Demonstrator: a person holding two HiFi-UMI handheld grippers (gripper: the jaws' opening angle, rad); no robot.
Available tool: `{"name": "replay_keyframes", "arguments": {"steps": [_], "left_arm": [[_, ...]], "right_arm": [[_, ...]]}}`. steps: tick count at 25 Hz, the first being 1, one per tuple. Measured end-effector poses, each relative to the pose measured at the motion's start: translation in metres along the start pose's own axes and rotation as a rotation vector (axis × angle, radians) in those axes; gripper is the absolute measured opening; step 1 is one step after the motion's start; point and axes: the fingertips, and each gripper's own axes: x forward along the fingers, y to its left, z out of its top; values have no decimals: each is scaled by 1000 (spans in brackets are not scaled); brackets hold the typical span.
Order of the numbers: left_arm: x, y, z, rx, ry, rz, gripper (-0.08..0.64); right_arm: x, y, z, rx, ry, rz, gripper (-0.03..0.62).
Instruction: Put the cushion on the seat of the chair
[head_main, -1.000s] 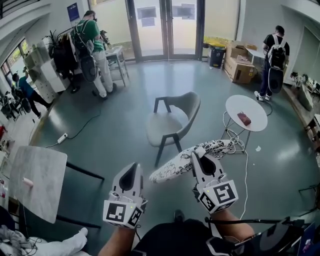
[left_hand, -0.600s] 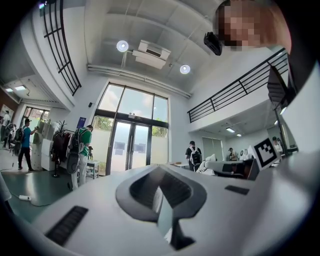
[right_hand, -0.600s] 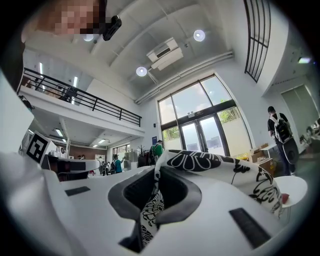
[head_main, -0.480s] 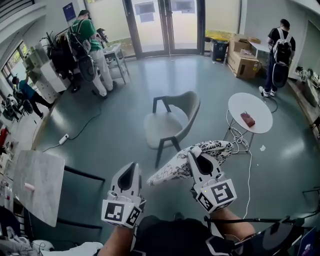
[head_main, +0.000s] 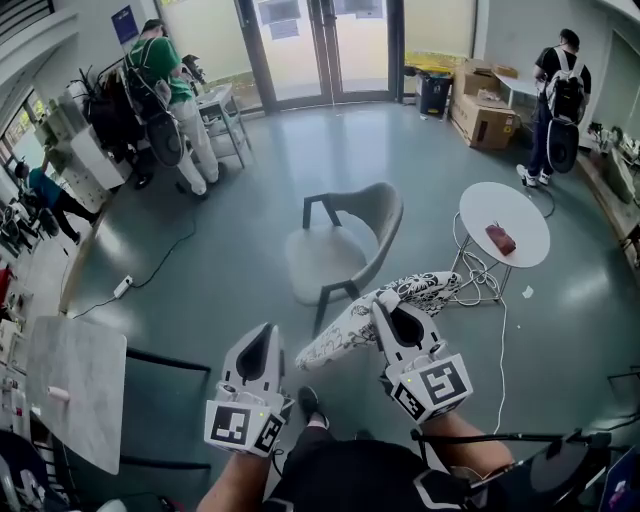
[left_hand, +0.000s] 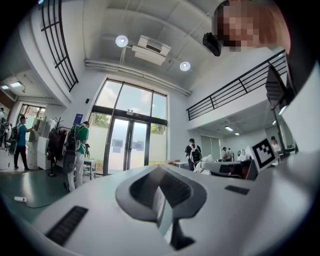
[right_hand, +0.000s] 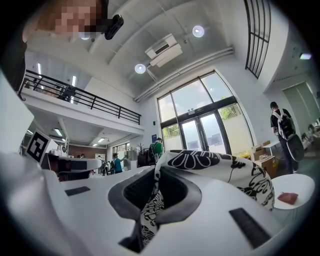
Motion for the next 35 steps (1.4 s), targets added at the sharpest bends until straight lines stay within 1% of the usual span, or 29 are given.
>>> {"name": "replay_keyframes", "arguments": {"steps": [8,15,19,23,31,35], "left_arm": [[49,60,-4,-21,-26,-25,9],[85,119,-10,-47,-22,-43,9],[103,149,-8,-57,-19,-52,9],[117,179,-7,-63,-22,-65,9],[139,237,-20,-75,-12,-111,9],[148,256,-24,-99,-5,-117,9]], "right_arm": [[65,-12,-13,-22,22,-39,23],[124,-17,-27,-17,52,-88,23],[156,-20,-27,-26,58,-110,23],[187,-21,-26,-32,59,-141,23],[239,-23,-42,-31,63,-218,23],[260,-22,-42,-26,73,-226,23]]}}
